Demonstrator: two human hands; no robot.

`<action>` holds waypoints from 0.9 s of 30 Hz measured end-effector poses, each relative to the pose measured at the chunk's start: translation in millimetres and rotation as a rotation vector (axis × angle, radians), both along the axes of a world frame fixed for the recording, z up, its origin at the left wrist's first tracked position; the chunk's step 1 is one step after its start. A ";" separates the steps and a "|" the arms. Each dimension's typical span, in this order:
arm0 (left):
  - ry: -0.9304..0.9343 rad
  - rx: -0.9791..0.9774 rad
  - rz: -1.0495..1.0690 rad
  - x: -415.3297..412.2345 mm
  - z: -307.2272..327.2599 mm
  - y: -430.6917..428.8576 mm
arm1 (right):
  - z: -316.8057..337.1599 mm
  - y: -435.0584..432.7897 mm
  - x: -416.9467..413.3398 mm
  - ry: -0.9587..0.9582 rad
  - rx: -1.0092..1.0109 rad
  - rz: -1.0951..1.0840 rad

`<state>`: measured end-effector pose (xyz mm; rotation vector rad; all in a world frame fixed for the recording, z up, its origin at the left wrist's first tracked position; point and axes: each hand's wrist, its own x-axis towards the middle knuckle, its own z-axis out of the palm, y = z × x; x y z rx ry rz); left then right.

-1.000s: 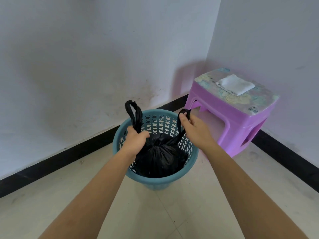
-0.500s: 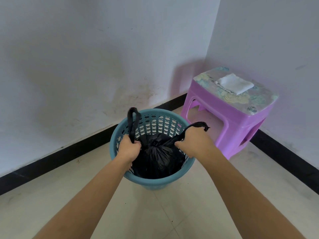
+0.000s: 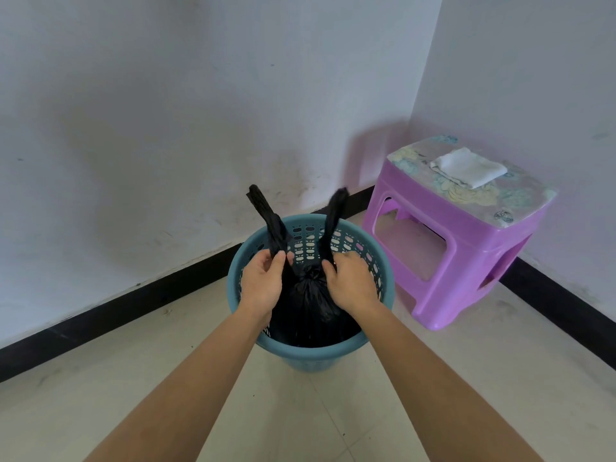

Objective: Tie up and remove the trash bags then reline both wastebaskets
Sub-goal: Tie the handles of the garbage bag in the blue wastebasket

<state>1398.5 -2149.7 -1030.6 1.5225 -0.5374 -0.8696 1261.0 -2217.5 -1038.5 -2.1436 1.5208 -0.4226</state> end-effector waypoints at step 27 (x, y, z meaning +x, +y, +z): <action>0.292 -0.072 -0.268 19.4 18.0 -1.8 | -3.2 -8.2 -10.1 -0.300 -0.164 0.343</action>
